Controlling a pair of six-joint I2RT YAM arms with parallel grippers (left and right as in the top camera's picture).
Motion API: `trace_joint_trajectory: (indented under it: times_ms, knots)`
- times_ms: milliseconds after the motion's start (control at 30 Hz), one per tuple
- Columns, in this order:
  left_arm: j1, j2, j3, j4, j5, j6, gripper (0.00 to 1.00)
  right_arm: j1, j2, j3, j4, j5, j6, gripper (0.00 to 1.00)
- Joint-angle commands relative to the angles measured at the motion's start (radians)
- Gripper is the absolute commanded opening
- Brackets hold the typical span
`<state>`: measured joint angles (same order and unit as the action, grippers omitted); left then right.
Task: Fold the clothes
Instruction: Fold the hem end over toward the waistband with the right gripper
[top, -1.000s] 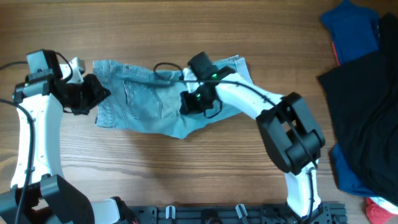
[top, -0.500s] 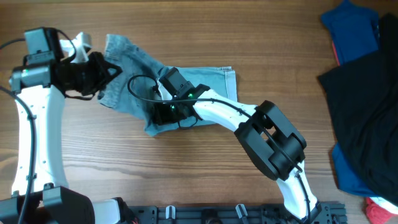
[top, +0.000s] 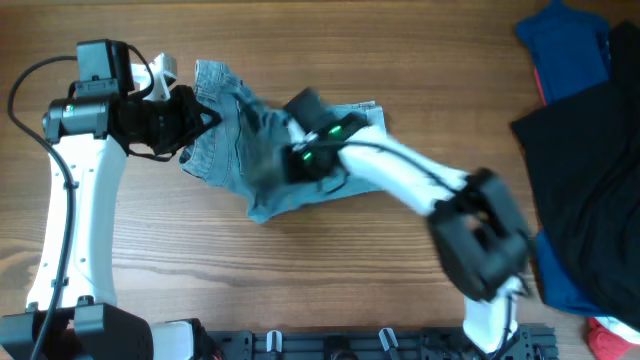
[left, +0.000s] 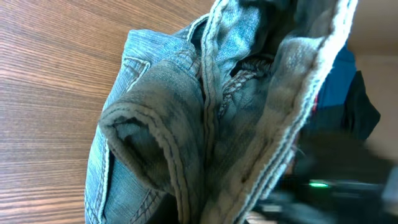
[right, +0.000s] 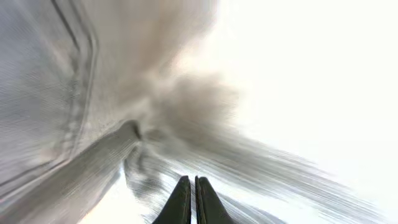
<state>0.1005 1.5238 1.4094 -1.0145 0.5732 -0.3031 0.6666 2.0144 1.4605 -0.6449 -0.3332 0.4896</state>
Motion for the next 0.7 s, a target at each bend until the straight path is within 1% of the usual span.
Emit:
trace_joint_trajectory:
  times_ms: [0, 100, 233, 333, 500, 600, 667]
  knots:
    - [-0.007, -0.028, 0.032, 0.004, 0.016, -0.016, 0.04, -0.116, -0.143, 0.011, -0.077, 0.221, -0.046, 0.04]
    - [-0.007, -0.028, 0.032, 0.004, 0.016, -0.016, 0.04, -0.213, -0.146, 0.010, -0.151, 0.245, -0.051, 0.04]
    - [-0.010, -0.027, 0.032, 0.010, 0.016, -0.020, 0.04, -0.318, -0.122, 0.006, -0.210, 0.247, -0.110, 0.04]
    - [-0.031, -0.022, 0.032, 0.017, 0.017, -0.020, 0.04, -0.345, -0.090, -0.004, -0.209, 0.248, -0.124, 0.04]
    - [-0.097, -0.011, 0.032, 0.056, 0.016, -0.021, 0.04, -0.346, 0.006, -0.016, -0.199, 0.248, -0.124, 0.04]
    - [-0.135, 0.000, 0.031, 0.072, 0.001, -0.054, 0.04, -0.345, 0.066, -0.016, -0.197, 0.247, -0.123, 0.04]
    - [-0.154, 0.001, 0.031, 0.083, 0.001, -0.054, 0.04, -0.344, 0.093, -0.016, -0.193, 0.246, -0.123, 0.04]
